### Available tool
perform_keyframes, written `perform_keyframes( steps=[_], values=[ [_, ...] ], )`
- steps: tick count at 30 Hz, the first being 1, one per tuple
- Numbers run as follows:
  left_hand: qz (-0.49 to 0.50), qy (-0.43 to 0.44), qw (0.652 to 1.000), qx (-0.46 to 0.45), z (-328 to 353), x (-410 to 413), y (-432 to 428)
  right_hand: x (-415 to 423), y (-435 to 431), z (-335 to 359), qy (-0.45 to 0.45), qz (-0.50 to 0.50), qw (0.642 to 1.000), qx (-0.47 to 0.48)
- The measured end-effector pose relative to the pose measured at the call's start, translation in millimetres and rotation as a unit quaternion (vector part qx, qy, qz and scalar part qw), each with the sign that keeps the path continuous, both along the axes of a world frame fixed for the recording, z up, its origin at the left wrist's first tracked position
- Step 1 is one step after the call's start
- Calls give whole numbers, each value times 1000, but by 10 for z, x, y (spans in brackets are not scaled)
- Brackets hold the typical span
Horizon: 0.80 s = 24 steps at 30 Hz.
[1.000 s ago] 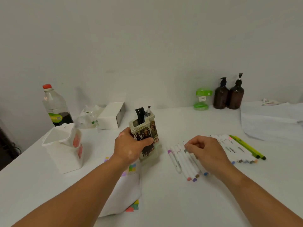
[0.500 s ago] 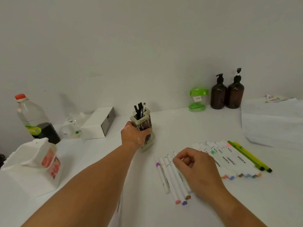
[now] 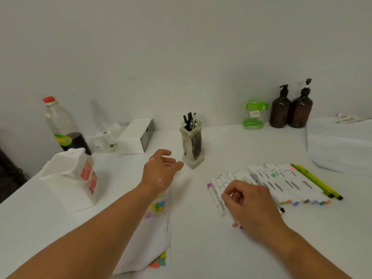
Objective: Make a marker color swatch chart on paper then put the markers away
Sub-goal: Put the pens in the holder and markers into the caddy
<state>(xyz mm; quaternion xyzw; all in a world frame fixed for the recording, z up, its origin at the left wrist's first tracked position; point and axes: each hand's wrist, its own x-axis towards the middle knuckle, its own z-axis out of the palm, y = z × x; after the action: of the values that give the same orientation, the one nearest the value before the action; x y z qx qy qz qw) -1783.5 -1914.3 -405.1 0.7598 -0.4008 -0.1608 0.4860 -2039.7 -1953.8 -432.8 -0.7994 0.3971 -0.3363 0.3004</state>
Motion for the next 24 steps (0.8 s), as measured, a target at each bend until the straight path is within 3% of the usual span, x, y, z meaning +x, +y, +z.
perform_keyframes(
  steps=[4,9,13,17,24],
  values=[
    [-16,25,999,-45,-86,228,1178,262,264,-29,57,30,997,-49],
    [122,-28,992,7,-235,820,2218,810,609,-95,74,97,992,-37],
    [193,-22,981,25,-197,1386,2455,1082,740,-118,60,105,993,-13],
    [147,37,986,66,-103,1860,2246,1107,765,-129,71,94,993,-5],
    [-9,97,995,2,-79,2229,1737,968,671,-142,49,66,997,11]
  ],
)
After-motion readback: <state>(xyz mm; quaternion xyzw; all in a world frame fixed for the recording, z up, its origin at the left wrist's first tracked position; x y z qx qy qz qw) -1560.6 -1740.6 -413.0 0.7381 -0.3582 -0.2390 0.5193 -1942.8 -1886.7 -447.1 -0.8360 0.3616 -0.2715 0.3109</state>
